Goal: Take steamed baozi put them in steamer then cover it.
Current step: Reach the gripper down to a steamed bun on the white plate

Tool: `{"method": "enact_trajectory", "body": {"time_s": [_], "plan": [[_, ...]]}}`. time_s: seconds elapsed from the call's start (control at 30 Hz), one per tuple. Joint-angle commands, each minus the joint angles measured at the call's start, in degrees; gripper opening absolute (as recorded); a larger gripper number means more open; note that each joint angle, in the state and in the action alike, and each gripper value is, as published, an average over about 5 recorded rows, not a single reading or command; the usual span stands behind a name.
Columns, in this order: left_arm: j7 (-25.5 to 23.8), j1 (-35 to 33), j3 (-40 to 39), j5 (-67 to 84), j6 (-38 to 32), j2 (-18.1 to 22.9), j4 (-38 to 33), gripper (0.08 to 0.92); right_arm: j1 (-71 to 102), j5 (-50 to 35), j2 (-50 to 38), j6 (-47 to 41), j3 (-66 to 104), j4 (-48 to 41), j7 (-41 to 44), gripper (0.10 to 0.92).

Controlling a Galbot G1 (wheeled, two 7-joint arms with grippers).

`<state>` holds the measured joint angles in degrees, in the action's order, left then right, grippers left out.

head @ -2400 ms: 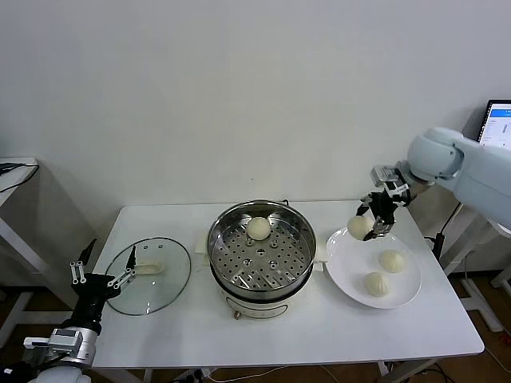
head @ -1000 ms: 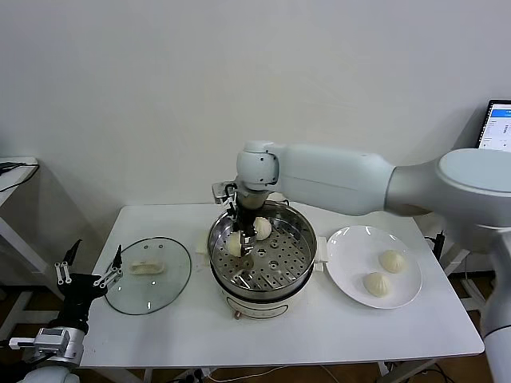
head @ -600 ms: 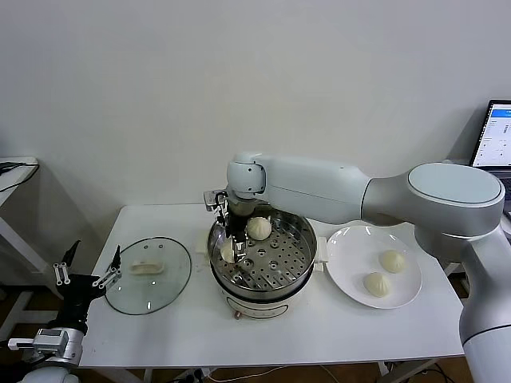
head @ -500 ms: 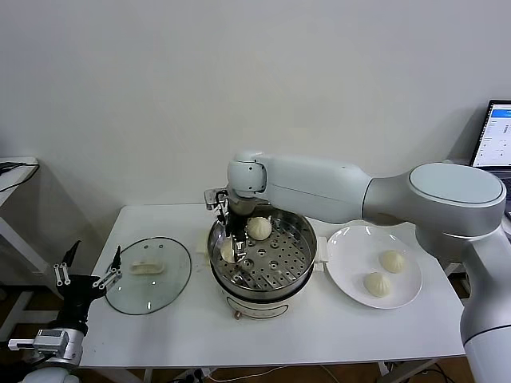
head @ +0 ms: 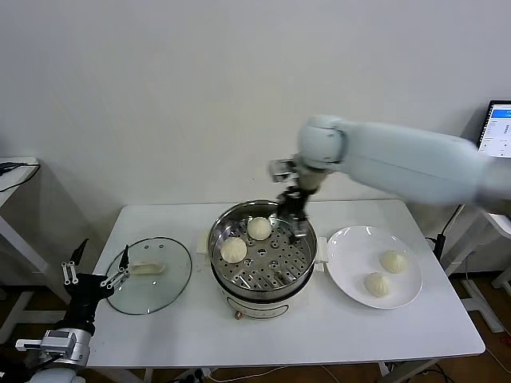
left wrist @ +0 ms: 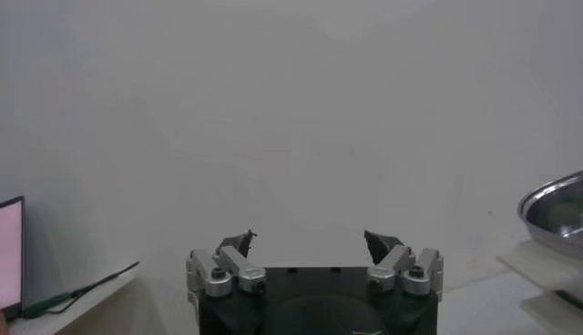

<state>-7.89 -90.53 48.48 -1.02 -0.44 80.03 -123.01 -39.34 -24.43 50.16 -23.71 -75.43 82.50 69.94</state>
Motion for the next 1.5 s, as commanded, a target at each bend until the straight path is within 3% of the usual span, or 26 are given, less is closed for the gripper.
{"method": "enact_trajectory", "body": {"time_s": [0.03, 0.3, 0.5, 0.93, 1.5], "plan": [[0.10, -0.33, -0.82, -0.29, -0.03, 0.00, -0.49, 0.823, 2.03, 6.77, -21.16, 5.35, 3.05, 7.12, 4.62, 0.823], [0.20, -1.03, -1.37, -0.87, -0.25, 0.22, -0.76, 0.823, 33.59, 24.23, -27.43, 11.36, 28.53, 1.24, 6.45, 0.823], [0.29, -1.22, -1.62, -1.12, -0.30, 0.29, -0.85, 0.823, 42.51, 31.04, -25.41, 14.48, 36.60, -5.18, 5.74, 0.823], [0.25, -1.04, -1.42, -1.46, -0.58, 0.79, -0.10, 0.823, 44.03, 36.83, -16.80, 17.27, 37.31, -13.68, 3.84, 0.823], [0.22, -0.13, -1.21, -1.42, -0.50, 0.78, 1.40, 0.823, 44.51, 36.57, -10.59, 17.28, 35.90, -16.81, 1.81, 0.823]]}}
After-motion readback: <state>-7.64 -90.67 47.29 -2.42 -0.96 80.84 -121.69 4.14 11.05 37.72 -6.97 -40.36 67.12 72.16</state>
